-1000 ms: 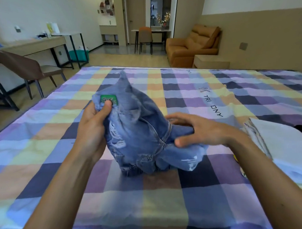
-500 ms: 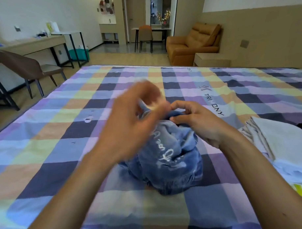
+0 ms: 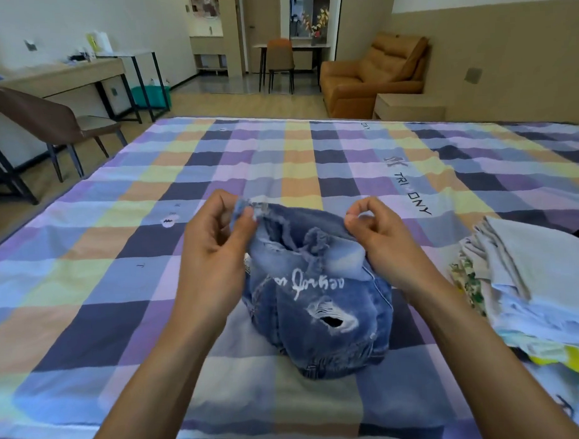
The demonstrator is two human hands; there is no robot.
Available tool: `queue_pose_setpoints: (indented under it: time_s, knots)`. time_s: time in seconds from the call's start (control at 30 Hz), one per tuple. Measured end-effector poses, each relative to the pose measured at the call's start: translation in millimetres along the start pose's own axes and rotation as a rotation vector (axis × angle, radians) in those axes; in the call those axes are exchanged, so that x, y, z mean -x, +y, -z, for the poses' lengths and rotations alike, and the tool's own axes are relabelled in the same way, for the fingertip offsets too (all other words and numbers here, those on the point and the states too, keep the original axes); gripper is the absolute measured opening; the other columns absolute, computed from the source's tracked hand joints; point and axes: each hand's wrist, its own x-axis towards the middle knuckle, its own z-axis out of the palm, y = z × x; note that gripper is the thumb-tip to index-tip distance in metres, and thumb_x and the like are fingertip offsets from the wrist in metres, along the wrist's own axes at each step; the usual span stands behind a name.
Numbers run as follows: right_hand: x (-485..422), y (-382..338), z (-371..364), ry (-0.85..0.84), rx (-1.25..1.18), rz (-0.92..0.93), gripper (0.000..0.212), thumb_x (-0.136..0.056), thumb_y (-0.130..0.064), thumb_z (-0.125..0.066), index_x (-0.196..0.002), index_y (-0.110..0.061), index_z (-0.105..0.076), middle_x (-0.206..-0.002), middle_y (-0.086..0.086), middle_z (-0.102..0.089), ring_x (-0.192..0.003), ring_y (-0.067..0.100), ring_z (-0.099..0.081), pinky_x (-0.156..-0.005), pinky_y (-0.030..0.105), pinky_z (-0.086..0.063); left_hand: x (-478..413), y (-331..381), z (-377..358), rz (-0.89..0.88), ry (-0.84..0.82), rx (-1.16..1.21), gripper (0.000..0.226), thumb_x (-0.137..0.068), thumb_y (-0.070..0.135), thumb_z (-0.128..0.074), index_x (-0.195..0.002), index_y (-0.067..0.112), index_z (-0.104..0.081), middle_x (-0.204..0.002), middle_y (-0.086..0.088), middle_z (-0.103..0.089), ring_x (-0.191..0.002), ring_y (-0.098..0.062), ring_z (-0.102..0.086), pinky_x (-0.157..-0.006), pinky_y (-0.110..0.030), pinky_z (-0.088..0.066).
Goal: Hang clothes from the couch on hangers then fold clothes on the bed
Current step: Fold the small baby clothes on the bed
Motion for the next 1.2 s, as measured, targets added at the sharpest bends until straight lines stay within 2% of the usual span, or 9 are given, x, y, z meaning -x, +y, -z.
queue_pose_setpoints:
  time_s: [0.27,0.47,0.53,0.63,0.73,0.87,1.0,1.1,1.2]
  knots:
    - [47.5,-70.1,5.7,-0.21,0.32,0.373,0.04,-0.073,-0.06,-0.072,-0.09,-0.026,-0.058,-0.089,-0.008,-0.057,-0.082,0.012,-0.056,-0.07,0.031,-0.046,-3.5,5.7,-27.4,0.077,-0.018,0.003,0.039,-0.1,0.039,-0.049,-0.086,0.003,-0.058,-0.086,-0.029,-0.059,-0.071,-0.036,-0.057,-0.068,-0.052,-0.05]
    - [39.5,-56.3,19.9,-0.137,0.105,0.338,0.017,-0.091,-0.027,-0.066,-0.076,-0.018,-0.066,-0.066,0.013,-0.057,-0.055,0.034,-0.049,-0.051,0.041,-0.037,-7.2,16.3,-33.9,0.027,-0.058,0.029,0.04,-0.106,0.032,-0.049,-0.09,-0.003,-0.053,-0.086,-0.028,-0.057,-0.075,-0.034,-0.058,-0.07,-0.047,-0.05]
    - [32.9,-59.4,33.3,-0.062,-0.139,0.299,0.021,-0.091,-0.029,-0.063,-0.072,-0.02,-0.066,-0.069,0.027,-0.054,-0.056,0.046,-0.045,-0.051,0.044,-0.036,-7.5,15.0,-28.5,0.035,-0.048,0.017,0.03,-0.106,0.027,-0.049,-0.088,0.004,-0.054,-0.084,-0.013,-0.06,-0.078,-0.021,-0.06,-0.074,-0.037,-0.052]
    - [10.3,-50.2,54.7,0.158,-0.396,0.159,0.024,-0.094,-0.018,-0.059,-0.072,-0.021,-0.065,-0.076,0.012,-0.064,-0.069,0.026,-0.057,-0.069,0.033,-0.045,-4.5,0.9,-21.9,0.014,-0.054,-0.128,0.022,-0.103,0.025,-0.055,-0.089,0.008,-0.057,-0.088,-0.008,-0.064,-0.083,-0.025,-0.061,-0.078,-0.04,-0.051]
    - [-11.8,-22.7,69.7,0.444,-0.051,0.08,0.003,-0.09,-0.024,-0.062,-0.091,-0.025,-0.064,-0.104,0.007,-0.067,-0.094,0.019,-0.061,-0.085,0.037,-0.049,4.7,-25.5,-13.8,0.004,-0.157,-0.296,0.021,-0.098,0.03,-0.06,-0.084,0.014,-0.058,-0.077,-0.002,-0.061,-0.07,-0.022,-0.057,-0.064,-0.035,-0.05]
    - [21.0,-6.7,53.6,0.596,0.309,0.215,0.034,-0.092,-0.015,-0.067,-0.121,-0.017,-0.05,-0.122,0.002,-0.051,-0.108,0.013,-0.052,-0.091,0.021,-0.04,20.7,-72.6,5.1,-0.083,-0.366,-0.496,0.015,-0.086,0.039,-0.058,-0.086,0.024,-0.057,-0.082,0.006,-0.062,-0.077,-0.016,-0.059,-0.071,-0.039,-0.049]
    - [65.5,5.6,27.5,0.077,0.237,0.306,0.016,-0.088,-0.014,-0.073,-0.095,-0.016,-0.059,-0.084,-0.004,-0.059,-0.077,0.013,-0.057,-0.07,0.026,-0.048,26.9,-105.2,19.2,-0.184,-0.628,-0.668,0.027,-0.081,0.036,-0.063,-0.105,0.027,-0.056,-0.105,0.01,-0.054,-0.099,-0.014,-0.052,-0.085,-0.037,-0.045]
    - [75.0,38.1,8.4,-0.516,0.606,0.101,0.063,-0.07,-0.065,-0.07,-0.119,-0.029,-0.057,-0.107,-0.01,-0.056,-0.099,0.012,-0.057,-0.087,0.035,-0.05,25.0,-123.7,19.0,-0.297,-0.782,-0.92,0.065,-0.073,0.048,-0.07,-0.132,0.029,-0.05,-0.135,0.007,-0.044,-0.125,-0.021,-0.042,-0.102,-0.04,-0.041]
    - [72.6,70.0,-7.0,-0.466,0.965,0.04,0.093,-0.061,-0.071,-0.067,-0.14,-0.032,-0.04,-0.121,-0.005,-0.039,-0.114,0.019,-0.044,-0.094,0.037,-0.043,18.3,-136.7,2.4,-0.365,-0.734,-1.151,0.092,-0.065,0.053,-0.069,-0.149,0.03,-0.038,-0.158,0.001,-0.027,-0.147,-0.028,-0.022,-0.114,-0.043,-0.029]
